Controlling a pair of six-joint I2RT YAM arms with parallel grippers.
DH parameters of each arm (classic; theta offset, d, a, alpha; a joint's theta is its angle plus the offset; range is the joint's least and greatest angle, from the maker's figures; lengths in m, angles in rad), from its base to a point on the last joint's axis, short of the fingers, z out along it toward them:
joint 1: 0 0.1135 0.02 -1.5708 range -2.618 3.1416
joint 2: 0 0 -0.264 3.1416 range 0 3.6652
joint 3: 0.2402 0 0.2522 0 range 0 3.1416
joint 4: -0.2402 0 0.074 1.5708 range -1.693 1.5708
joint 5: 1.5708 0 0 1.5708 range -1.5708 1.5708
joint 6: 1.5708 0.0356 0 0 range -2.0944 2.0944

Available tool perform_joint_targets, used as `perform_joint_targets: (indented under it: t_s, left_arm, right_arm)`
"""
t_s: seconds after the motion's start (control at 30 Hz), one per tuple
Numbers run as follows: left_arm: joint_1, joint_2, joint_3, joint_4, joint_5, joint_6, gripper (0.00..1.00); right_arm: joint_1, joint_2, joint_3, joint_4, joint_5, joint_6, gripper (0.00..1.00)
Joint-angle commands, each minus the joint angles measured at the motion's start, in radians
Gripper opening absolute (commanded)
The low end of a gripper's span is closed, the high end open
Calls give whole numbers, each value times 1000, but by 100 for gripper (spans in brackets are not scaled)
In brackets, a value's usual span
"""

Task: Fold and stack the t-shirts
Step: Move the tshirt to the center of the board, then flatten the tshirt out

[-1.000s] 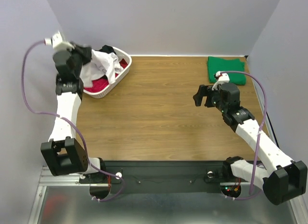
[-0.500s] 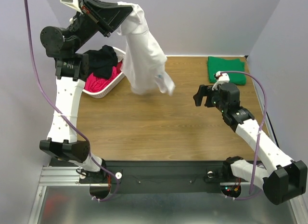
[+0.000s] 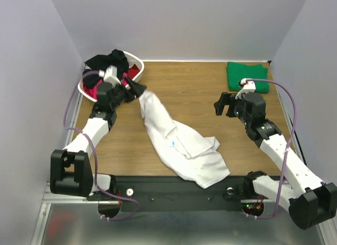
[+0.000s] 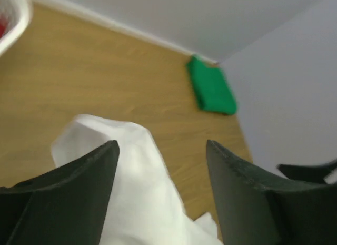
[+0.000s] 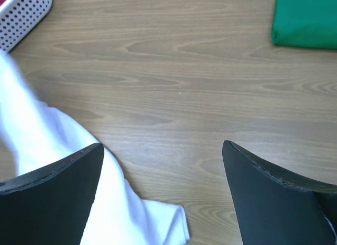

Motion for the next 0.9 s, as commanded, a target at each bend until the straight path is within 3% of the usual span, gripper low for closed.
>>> perform_joint_targets:
  t_s: [0.0,0.17,0.37,0.57,0.87]
  left_arm:
    - [-2,-30,-189,-33,-284,135,86]
    - [-14,-32,-323,-12,-340,174,86]
    - [-16,-13,-356,16,-319,182,87]
    - [-16,-4,-366,31,-300,189,88]
    - [-16,-6,-372,34,-291,208,88]
  right_arm:
    - [-4,66,-11,67,-150,30,100]
    - [38,180,-55,220,-359,105,100]
    - [192,373,-52,406,-445,222,99]
    - [295,554,-13,495,-408,299,95]
    - [324,767,96,543,-362,340,85]
